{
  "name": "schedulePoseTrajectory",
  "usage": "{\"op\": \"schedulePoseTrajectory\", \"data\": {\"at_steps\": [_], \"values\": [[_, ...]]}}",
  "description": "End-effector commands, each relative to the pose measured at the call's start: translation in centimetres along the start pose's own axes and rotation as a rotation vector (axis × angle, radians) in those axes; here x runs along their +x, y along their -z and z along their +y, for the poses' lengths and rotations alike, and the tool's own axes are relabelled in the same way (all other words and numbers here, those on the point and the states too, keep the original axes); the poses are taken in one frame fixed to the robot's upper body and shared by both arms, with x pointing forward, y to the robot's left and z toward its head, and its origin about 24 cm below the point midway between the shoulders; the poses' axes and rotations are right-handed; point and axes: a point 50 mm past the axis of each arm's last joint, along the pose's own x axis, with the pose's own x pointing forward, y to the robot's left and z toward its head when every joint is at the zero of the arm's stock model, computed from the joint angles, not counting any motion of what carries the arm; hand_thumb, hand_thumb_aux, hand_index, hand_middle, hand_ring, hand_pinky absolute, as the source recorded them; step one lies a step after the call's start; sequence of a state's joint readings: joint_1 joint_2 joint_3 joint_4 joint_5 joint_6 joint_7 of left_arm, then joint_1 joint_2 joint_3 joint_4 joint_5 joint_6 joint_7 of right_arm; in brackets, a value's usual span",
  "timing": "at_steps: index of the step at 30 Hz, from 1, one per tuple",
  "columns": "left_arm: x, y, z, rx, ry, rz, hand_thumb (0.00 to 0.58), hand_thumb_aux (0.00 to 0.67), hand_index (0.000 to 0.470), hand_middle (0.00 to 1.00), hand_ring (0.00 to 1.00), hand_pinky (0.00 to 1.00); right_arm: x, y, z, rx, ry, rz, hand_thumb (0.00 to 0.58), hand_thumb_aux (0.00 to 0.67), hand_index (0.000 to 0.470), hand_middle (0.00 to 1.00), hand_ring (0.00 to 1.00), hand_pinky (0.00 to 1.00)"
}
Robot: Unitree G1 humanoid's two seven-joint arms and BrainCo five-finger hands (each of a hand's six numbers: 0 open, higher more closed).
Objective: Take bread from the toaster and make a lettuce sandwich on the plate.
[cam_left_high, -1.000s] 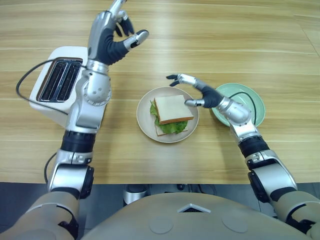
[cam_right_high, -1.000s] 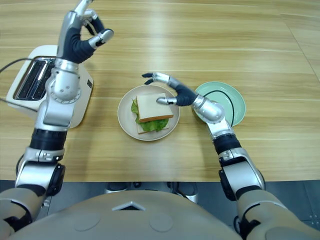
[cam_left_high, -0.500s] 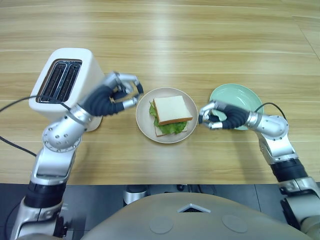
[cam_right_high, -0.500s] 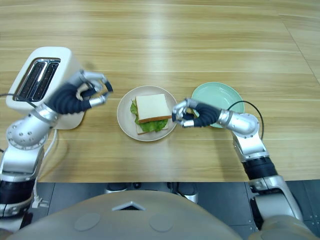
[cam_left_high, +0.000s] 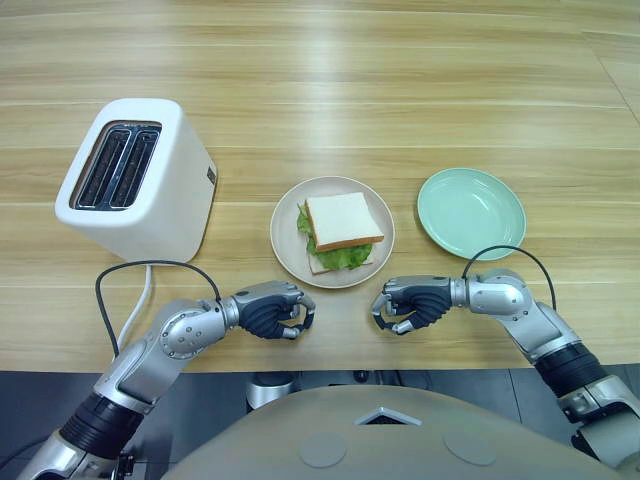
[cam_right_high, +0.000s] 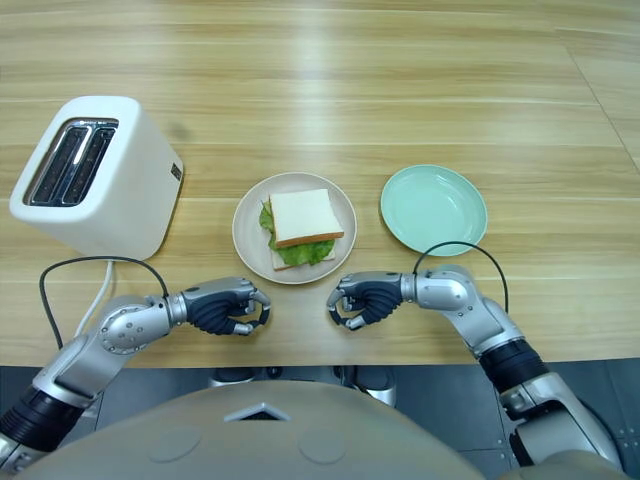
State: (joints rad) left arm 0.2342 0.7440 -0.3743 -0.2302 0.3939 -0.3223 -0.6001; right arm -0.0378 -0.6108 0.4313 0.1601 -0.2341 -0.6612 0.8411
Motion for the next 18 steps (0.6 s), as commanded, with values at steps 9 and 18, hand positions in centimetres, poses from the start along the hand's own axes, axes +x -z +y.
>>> {"op": "schedulePoseTrajectory", "data": {"at_steps": [9,18], "values": [[3.2,2.5,1.9,0.155,-0.060,0.031,0.580,0.670,0.460,1.00,1.00,1.00,2.2,2.4,-3.4,-0.107,0.137,0.043,0.580,0.670,0.460,1.00,1.00,1.00],[5.1,5.2,6.9,0.230,-0.214,0.078,0.580,0.670,0.460,1.00,1.00,1.00,3.5,4.3,-6.1,-0.152,0.202,0.117,0.580,0.670,0.460,1.00,1.00,1.00]]}}
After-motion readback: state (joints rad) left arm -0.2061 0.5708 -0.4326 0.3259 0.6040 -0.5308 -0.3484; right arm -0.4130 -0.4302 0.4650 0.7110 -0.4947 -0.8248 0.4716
